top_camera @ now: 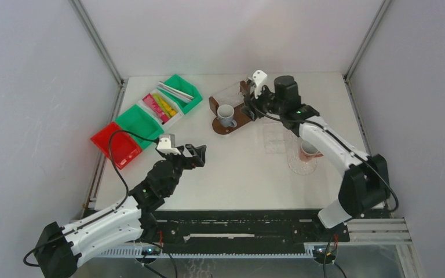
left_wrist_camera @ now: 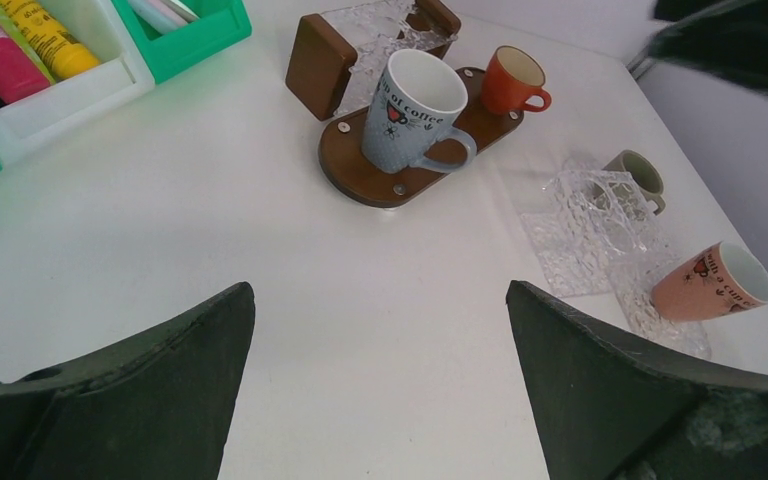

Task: Prepare toiletry sets of a toothbrush and toothpaste on the tray
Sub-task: Pick up the toothpaste from the storage box.

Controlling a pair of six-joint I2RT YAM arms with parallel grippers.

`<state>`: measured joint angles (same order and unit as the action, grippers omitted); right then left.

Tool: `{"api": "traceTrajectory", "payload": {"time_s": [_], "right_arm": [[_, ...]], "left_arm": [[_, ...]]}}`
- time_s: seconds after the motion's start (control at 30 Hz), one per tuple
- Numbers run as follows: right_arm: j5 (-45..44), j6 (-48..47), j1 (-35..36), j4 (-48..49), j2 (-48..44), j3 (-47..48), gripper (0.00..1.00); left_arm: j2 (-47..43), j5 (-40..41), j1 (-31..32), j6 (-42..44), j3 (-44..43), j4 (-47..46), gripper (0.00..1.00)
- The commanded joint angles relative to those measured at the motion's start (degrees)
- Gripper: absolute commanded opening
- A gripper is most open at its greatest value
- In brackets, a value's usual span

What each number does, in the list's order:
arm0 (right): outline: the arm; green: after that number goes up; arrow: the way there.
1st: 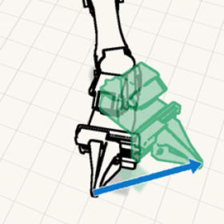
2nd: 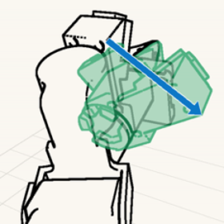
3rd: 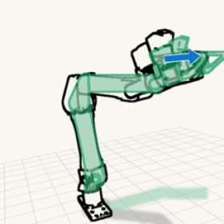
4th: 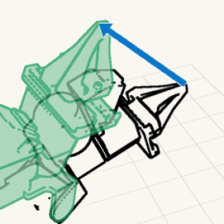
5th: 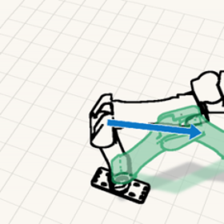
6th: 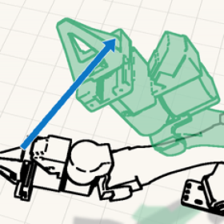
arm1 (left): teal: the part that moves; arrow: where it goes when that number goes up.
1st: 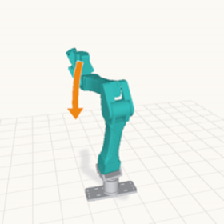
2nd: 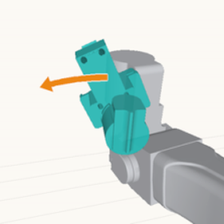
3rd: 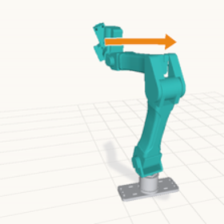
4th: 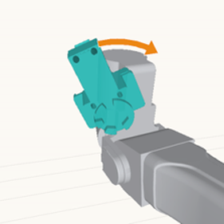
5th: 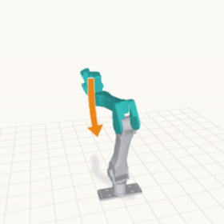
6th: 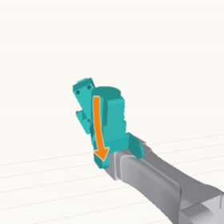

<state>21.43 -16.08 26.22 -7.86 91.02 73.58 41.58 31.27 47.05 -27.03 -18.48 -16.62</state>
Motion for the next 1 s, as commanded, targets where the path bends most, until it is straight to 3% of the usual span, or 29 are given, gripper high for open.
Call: {"api": "traceTrajectory", "payload": {"time_s": [0.0,0.1,0.2,0.3,0.43,0.53,0.97], "right_arm": [[12.53,-8.22,-2.86,-7.1,-9.22,-2.33,0.61],[22.35,-12.34,-6.86,-11.54,-15.38,-4.64,0.67],[30.77,-12.42,-11.6,-10.15,-21.07,-8.66,0.75],[36.05,-8.82,-15.59,-5.85,-24.99,-12.52,0.78],[43.22,2.04,-20.21,7.58,-28.59,-20.56,0.84],[44.73,4.38,-20.84,11.73,-30.89,-23.99,0.88],[46.15,6.05,-21.1,13.36,-34.81,-26.31,0.88]], "left_arm": [[0.68,0.34,-0.38,-1.42,0.2,-1.06,1.0],[1.57,1.34,-0.38,-2.8,-1.35,2.15,1.0],[2.04,0.77,-0.38,-2.96,-2.04,3.31,1.0],[2.58,0.36,-0.38,-3.05,-2.84,4.17,1.0],[3.41,1.1,-0.38,-3.62,-3.62,5.07,1.0],[3.61,2.11,-0.38,-4.52,-4.07,6.15,1.0],[-1.49,4.01,-0.29,-7.6,-4.54,11.29,1.0]]}}
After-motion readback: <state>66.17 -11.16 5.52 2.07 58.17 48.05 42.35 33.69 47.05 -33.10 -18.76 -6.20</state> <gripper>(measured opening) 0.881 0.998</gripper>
